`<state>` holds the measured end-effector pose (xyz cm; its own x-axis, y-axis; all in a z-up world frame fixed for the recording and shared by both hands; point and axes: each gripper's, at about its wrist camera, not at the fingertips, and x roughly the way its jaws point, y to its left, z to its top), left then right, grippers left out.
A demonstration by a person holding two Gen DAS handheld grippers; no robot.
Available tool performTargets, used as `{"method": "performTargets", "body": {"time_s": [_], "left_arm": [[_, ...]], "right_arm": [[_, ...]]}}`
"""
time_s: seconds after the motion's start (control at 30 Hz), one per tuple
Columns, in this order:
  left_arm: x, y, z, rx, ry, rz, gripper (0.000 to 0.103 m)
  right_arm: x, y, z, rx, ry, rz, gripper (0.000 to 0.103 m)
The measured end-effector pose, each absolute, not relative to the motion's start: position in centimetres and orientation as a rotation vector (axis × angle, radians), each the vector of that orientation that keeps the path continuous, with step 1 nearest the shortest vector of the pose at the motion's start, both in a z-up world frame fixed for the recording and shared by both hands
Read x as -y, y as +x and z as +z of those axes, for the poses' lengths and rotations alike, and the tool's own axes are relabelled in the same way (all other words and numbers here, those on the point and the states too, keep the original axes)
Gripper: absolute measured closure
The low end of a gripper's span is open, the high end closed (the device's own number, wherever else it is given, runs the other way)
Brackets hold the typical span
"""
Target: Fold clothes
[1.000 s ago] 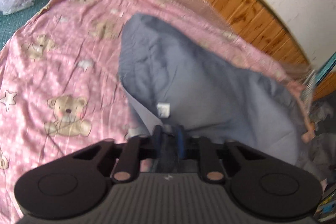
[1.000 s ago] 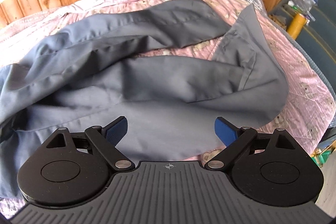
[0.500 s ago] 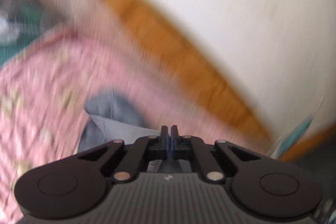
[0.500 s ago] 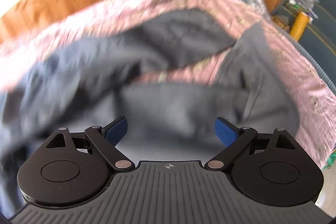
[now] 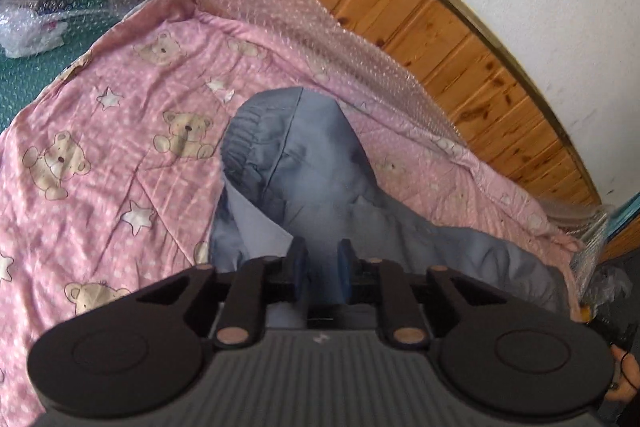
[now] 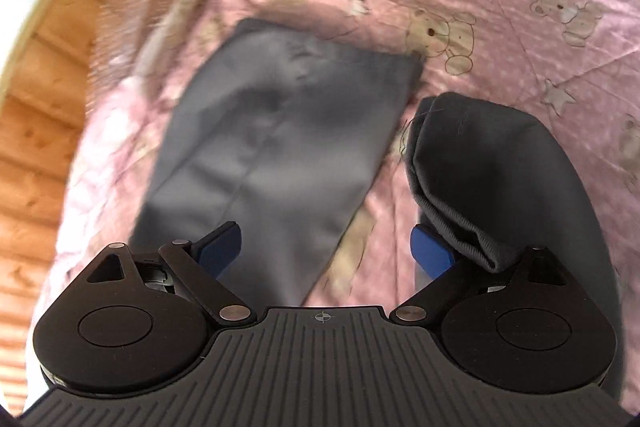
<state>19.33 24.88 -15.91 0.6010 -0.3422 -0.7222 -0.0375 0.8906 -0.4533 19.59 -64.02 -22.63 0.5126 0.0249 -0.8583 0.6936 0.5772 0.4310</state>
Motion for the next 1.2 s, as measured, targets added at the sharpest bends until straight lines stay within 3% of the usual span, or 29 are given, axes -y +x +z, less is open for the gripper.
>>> {"method": "performTargets", "body": {"time_s": [0.03, 0.1, 0.13, 0.17, 0.2, 0.23, 0.5, 0.6, 0.7, 0.8, 0.83, 0.87, 0.9, 0.93, 0.97, 1.1, 1.17, 1.2], "left_arm": [[-24.7, 19.5, -15.6, -0.908, -0.446, -0.172, 0.062], [-24.9, 19.9, -14.3, -0.864, -0.461, -0.148, 0.061], [-25.0, 20.1, -13.7, -0.843, -0.469, -0.137, 0.064], [-25.1, 20.3, -13.0, -0.821, -0.476, -0.125, 0.09], [-25.2, 20.5, -12.4, -0.799, -0.484, -0.113, 0.099], [-25.3, 20.7, -11.8, -0.777, -0.491, -0.101, 0.101], [-26.1, 22.8, -6.9, -0.612, -0.539, -0.003, 0.101], [-25.7, 26.3, -7.4, -0.647, -0.5, 0.058, 0.101], [-24.1, 29.7, -11.3, -0.824, -0.378, 0.154, 0.101], [-22.6, 29.7, -14.4, -0.972, -0.292, 0.12, 0.1], [-22.5, 28.7, -14.6, -0.978, -0.296, 0.092, 0.097], [-22.5, 27.5, -14.5, -0.967, -0.3, 0.074, 0.087], [-22.6, 26.2, -14.2, -0.945, -0.305, 0.062, 0.082], [-22.8, 25.2, -13.9, -0.929, -0.316, 0.05, 0.07], [-23.1, 24.6, -13.6, -0.918, -0.33, 0.039, 0.059], [-23.6, 24.8, -12.3, -0.875, -0.307, 0.02, 0.054], [-23.6, 26.0, -11.5, -0.849, -0.27, 0.03, 0.04], [-23.5, 26.8, -11.3, -0.846, -0.251, 0.032, 0.039]], "right_arm": [[64.3, 20.0, -23.1, -0.952, 0.882, -0.478, 0.011], [64.7, 20.4, -23.6, -0.904, 0.878, -0.489, 0.01], [64.8, 20.5, -23.5, -0.871, 0.871, -0.488, 0.021], [64.9, 20.6, -23.5, -0.846, 0.867, -0.481, 0.045], [64.9, 20.8, -23.4, -0.832, 0.858, -0.474, 0.063], [65.0, 21.2, -23.0, -0.824, 0.839, -0.461, 0.101], [69.0, 27.0, -9.4, -0.52, 0.668, -0.345, 0.103], [70.7, 32.0, -9.2, -0.567, 0.604, -0.43, 0.103], [71.0, 35.6, -12.1, -0.72, 0.509, -0.543, 0.103], [68.7, 35.9, -14.6, -0.906, 0.441, -0.447, 0.083], [67.3, 34.6, -14.6, -0.913, 0.412, -0.401, 0.061], [65.8, 33.0, -14.3, -0.913, 0.361, -0.366, 0.035], [64.0, 31.2, -14.1, -0.914, 0.295, -0.341, 0.025], [62.1, 29.3, -14.0, -0.917, 0.231, -0.303, 0.011], [60.1, 27.5, -14.1, -0.92, 0.17, -0.255, 0.006], [56.4, 23.8, -15.2, -0.953, 0.055, -0.175, 0.006], [57.2, 23.4, -15.8, -0.948, 0.01, -0.268, 0.005], [58.3, 23.6, -16.2, -0.953, 0.017, -0.298, 0.005]]}}
